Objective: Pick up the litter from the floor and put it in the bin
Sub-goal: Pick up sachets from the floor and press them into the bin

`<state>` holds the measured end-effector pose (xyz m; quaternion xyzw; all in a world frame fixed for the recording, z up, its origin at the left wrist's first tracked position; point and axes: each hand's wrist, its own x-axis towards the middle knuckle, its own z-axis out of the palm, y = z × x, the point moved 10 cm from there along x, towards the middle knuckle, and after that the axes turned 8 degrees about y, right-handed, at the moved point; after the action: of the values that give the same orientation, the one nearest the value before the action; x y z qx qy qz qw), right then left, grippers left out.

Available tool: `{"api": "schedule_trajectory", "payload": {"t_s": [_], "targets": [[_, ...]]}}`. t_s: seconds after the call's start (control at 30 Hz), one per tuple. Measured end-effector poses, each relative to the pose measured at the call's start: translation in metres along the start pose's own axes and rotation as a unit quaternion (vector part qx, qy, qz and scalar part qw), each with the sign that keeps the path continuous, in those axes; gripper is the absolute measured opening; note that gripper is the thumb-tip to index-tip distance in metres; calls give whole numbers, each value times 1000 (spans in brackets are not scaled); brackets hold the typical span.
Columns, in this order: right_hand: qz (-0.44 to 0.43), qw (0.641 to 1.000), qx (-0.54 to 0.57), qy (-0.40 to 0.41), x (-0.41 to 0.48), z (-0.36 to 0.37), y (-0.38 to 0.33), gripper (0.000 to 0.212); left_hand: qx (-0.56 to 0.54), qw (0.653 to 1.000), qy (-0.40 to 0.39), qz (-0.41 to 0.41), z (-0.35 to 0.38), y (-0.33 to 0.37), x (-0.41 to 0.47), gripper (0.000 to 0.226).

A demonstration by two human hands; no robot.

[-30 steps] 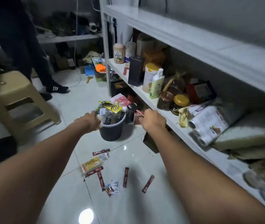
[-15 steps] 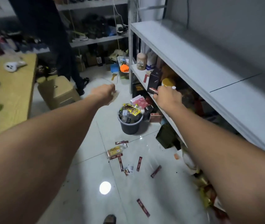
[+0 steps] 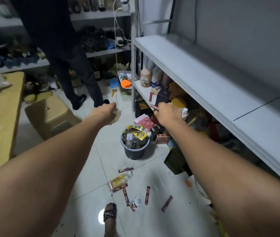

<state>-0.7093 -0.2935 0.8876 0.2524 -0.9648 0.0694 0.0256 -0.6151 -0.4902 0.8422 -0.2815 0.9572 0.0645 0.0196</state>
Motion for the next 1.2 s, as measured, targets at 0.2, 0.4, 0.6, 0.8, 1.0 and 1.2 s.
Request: {"api": "schedule_trajectory", "payload": {"t_s": [0.2, 0.4, 0.6, 0.8, 1.0, 1.2], "targets": [[42, 999, -25, -24, 82, 45, -29, 29, -39, 997, -61, 35, 45, -19, 98, 32], [55, 997, -42, -21, 152, 85, -48, 27, -73, 992, -96, 44, 96, -26, 173, 20], [62, 996, -39, -47, 199, 170, -45, 25, -46, 991, -102, 70, 159, -28, 225, 27], [56, 997, -36, -29, 238, 301, -19, 28, -86, 992, -58, 67, 280, -23, 275, 17], [62, 997, -45, 26, 264, 450, 29, 35, -65, 989, 31, 125, 427, 2, 321, 16], [61, 995, -30, 79, 277, 558, 62, 36, -37, 973, 144, 177, 513, 24, 350, 18]]}}
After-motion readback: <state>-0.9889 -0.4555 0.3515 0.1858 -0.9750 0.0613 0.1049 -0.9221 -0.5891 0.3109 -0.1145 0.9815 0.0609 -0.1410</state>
